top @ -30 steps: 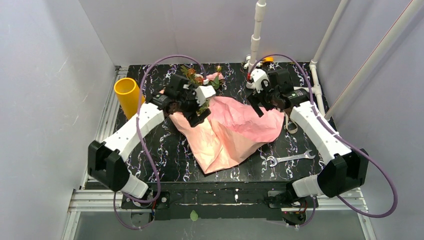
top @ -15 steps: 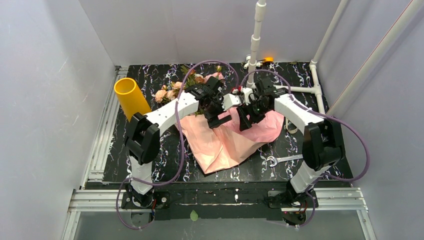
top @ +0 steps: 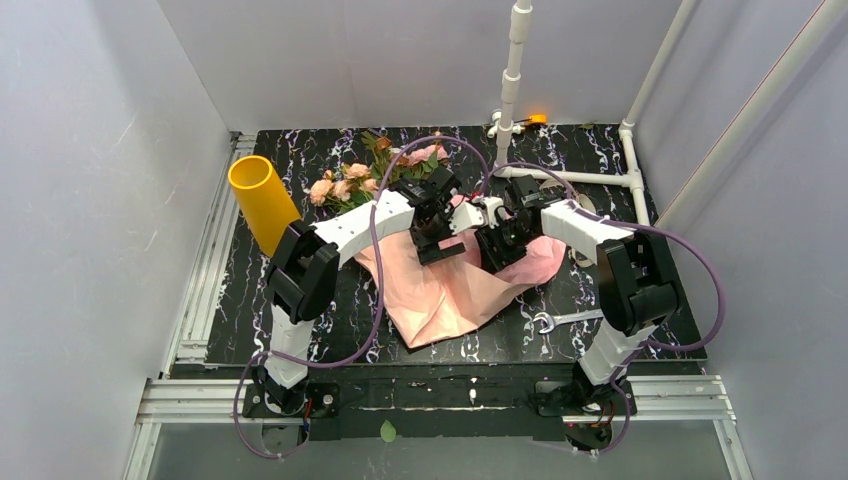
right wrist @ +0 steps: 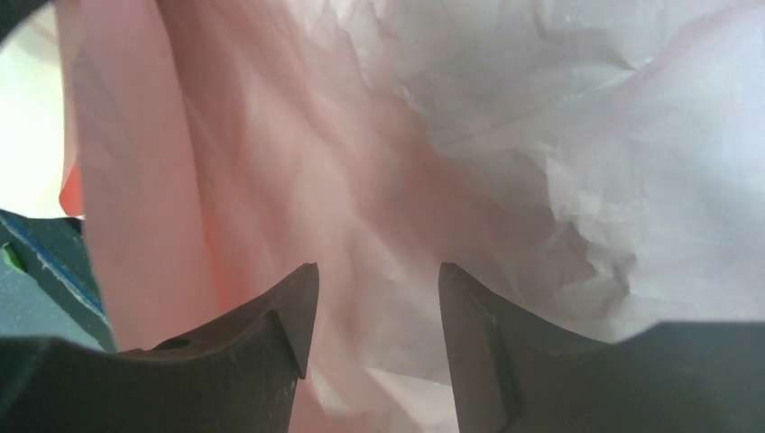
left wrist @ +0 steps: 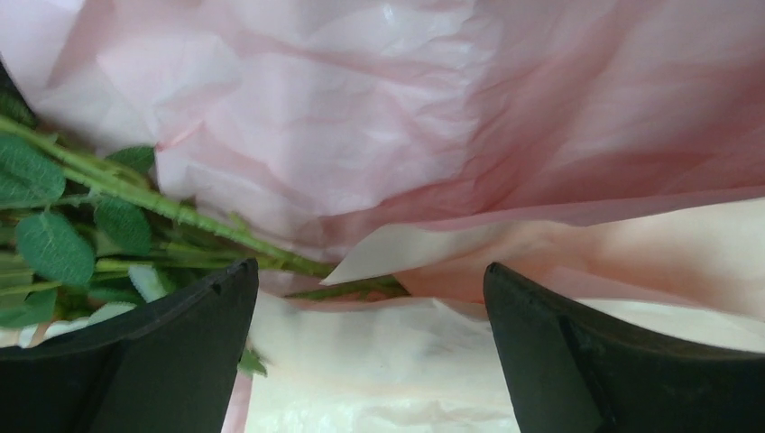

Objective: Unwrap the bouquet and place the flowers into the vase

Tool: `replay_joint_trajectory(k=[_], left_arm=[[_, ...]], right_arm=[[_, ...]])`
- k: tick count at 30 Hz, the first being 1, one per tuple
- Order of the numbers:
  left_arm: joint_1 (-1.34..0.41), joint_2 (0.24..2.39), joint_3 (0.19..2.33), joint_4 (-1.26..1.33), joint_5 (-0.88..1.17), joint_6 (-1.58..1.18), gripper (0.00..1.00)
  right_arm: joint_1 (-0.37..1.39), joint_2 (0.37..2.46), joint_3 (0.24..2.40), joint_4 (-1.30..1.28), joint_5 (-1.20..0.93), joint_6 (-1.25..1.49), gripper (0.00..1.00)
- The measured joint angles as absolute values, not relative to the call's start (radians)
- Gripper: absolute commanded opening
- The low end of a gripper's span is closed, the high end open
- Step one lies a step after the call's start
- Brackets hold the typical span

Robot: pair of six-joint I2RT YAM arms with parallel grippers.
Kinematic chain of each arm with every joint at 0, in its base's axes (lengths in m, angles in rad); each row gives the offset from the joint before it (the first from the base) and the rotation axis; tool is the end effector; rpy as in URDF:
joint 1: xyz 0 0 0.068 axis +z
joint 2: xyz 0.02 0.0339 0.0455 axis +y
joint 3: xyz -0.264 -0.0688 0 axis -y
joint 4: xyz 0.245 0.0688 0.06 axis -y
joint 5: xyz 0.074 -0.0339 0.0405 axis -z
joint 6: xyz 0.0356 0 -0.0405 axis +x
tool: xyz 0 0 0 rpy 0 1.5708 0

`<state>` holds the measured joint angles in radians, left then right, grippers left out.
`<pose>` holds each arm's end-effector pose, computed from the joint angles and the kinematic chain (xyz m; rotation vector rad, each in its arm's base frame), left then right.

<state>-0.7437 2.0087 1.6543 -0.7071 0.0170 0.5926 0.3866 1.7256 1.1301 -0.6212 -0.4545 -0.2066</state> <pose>0.3205 -0.2956 0.2282 1.6365 2.0640 -0.0741 0.3034 0.1404 0.1872 -0.9138 2.6003 0.6785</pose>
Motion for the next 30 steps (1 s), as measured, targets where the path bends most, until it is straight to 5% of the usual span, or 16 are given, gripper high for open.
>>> replay_joint_trajectory(k=[14,30], left_arm=[[-0.736,1.94,1.627,-0.871,-0.148,0.665,0.94],[-0.727,1.565,1.29,-1.067,-0.019,0.745,0.96]], right_arm=[[0.368,1.735,1.082,-0.569,-0.387,-0.19,0.58],[0.368,1.748,1.081,-0.589,-0.529,-0.262,0.62]])
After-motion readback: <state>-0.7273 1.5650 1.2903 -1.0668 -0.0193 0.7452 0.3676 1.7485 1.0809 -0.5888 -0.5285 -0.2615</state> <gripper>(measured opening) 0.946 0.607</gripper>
